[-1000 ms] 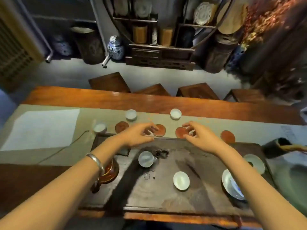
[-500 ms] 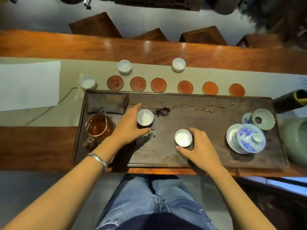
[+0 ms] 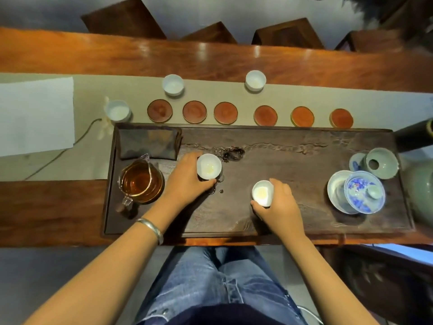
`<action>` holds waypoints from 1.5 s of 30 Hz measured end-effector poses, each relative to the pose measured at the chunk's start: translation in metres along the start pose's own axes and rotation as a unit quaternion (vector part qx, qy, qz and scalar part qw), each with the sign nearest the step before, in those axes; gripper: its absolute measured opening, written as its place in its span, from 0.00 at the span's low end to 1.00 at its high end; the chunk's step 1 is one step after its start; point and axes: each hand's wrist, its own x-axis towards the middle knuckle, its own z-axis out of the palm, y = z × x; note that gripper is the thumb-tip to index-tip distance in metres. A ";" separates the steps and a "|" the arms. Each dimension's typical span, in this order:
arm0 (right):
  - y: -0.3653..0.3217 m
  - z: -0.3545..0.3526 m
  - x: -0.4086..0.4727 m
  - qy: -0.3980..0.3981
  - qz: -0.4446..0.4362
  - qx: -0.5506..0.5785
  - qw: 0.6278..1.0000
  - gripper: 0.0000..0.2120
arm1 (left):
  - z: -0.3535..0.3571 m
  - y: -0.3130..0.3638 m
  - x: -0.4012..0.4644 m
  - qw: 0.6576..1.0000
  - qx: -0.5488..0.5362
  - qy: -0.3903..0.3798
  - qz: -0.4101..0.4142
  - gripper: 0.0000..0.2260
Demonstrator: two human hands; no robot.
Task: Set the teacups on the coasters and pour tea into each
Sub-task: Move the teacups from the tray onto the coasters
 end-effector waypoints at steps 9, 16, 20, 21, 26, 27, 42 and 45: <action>-0.039 -0.015 0.024 0.007 -0.015 0.035 0.999 0.33 | -0.026 0.013 0.006 0.996 -0.060 0.039 0.047 0.29; -0.113 -0.031 0.072 0.046 -0.094 0.075 0.992 0.31 | -0.097 0.018 0.042 0.985 -0.082 0.137 0.069 0.29; -0.151 -0.032 0.103 0.043 -0.142 0.065 0.987 0.29 | -0.123 0.002 0.065 0.985 -0.057 0.149 0.069 0.27; -0.158 -0.031 0.111 0.044 -0.151 0.051 0.986 0.29 | -0.126 -0.003 0.071 0.987 -0.047 0.141 0.066 0.27; -0.184 -0.026 0.149 0.031 -0.179 0.020 0.983 0.31 | -0.128 -0.034 0.097 0.995 0.004 0.096 0.014 0.28; -0.188 -0.024 0.155 0.026 -0.183 0.016 0.983 0.31 | -0.128 -0.039 0.101 0.996 0.009 0.091 0.006 0.29; -0.202 0.008 0.206 -0.070 -0.160 -0.044 0.984 0.29 | -0.119 -0.069 0.148 0.998 0.050 0.017 -0.038 0.30; -0.200 0.017 0.208 -0.090 -0.157 -0.052 0.982 0.29 | -0.116 -0.077 0.145 0.998 0.028 0.015 -0.049 0.30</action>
